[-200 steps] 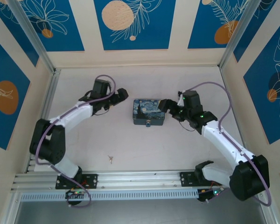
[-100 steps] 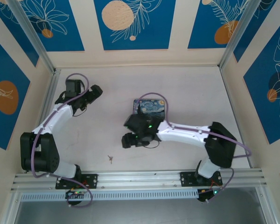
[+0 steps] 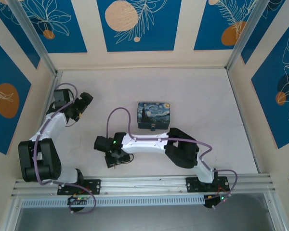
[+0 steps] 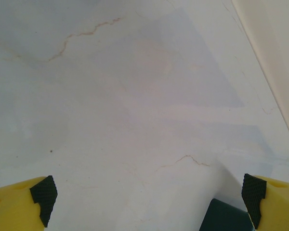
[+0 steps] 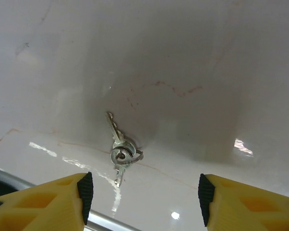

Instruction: Unlock the padlock with the key

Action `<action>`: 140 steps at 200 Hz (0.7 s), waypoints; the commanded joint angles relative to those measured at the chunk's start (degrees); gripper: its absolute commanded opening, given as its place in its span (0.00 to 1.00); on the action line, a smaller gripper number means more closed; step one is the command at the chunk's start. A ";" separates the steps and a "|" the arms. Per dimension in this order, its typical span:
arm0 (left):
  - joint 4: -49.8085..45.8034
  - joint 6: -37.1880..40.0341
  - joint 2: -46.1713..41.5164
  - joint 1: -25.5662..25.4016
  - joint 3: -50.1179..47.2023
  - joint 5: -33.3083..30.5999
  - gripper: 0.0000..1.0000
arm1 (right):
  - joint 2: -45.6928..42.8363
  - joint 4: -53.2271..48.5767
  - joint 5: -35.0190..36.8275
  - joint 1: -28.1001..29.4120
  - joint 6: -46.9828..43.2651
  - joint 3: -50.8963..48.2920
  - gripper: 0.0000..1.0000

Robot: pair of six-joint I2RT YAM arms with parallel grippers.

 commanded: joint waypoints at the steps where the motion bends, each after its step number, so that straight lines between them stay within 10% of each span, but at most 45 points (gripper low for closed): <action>1: 2.33 -0.74 -1.89 1.25 -1.35 3.00 1.00 | 1.70 -4.77 0.63 0.67 2.92 2.92 0.61; 140: 4.03 0.30 -3.08 3.14 -4.15 5.09 1.00 | 11.89 -8.24 0.78 2.39 5.38 11.25 0.40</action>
